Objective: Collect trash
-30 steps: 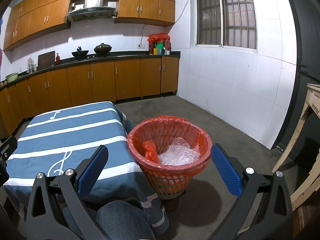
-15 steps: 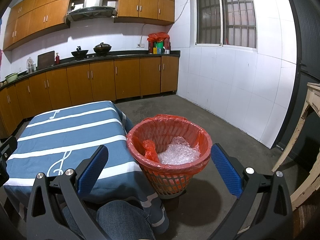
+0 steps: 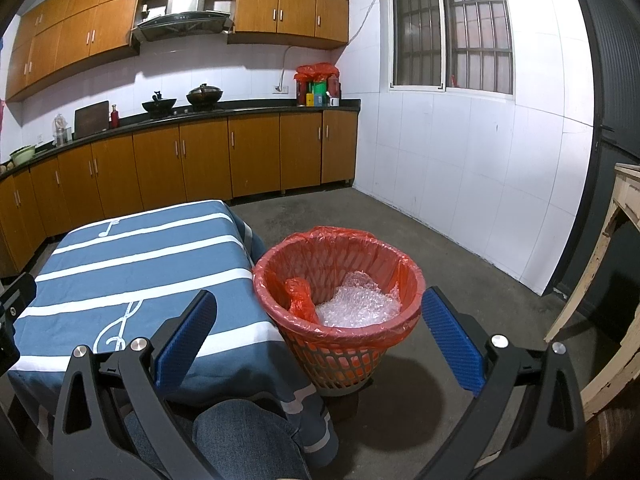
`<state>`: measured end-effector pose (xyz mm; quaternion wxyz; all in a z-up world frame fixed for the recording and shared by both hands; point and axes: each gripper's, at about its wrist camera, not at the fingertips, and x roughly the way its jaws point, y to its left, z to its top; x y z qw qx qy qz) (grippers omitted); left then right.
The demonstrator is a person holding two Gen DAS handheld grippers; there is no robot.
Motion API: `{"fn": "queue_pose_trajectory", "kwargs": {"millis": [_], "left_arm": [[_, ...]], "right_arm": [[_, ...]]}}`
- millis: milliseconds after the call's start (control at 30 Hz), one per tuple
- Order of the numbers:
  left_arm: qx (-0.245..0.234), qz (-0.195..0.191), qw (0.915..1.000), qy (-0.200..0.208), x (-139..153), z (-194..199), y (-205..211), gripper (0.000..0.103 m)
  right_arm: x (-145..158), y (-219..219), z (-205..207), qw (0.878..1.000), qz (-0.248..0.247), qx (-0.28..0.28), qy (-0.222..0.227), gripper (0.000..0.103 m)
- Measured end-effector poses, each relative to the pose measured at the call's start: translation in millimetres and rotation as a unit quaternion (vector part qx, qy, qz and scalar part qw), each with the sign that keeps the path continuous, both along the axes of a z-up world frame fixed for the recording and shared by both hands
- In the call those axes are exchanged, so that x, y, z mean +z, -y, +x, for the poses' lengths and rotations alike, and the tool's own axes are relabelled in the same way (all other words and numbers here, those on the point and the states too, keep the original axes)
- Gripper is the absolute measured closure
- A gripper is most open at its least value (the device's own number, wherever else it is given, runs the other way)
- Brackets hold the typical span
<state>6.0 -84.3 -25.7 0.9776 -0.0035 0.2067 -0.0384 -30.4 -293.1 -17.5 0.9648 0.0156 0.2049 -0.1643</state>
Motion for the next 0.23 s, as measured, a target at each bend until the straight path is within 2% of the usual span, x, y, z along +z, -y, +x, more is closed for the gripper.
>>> {"fn": "queue_pose_trajectory", "kwargs": {"millis": [233], "left_arm": [[-0.002, 0.0, 1.0, -0.003, 1.1, -0.2, 1.5, 0.004]], "right_arm": [[-0.2, 0.4, -1.3, 1.0, 0.0, 0.0, 0.0, 0.002]]}}
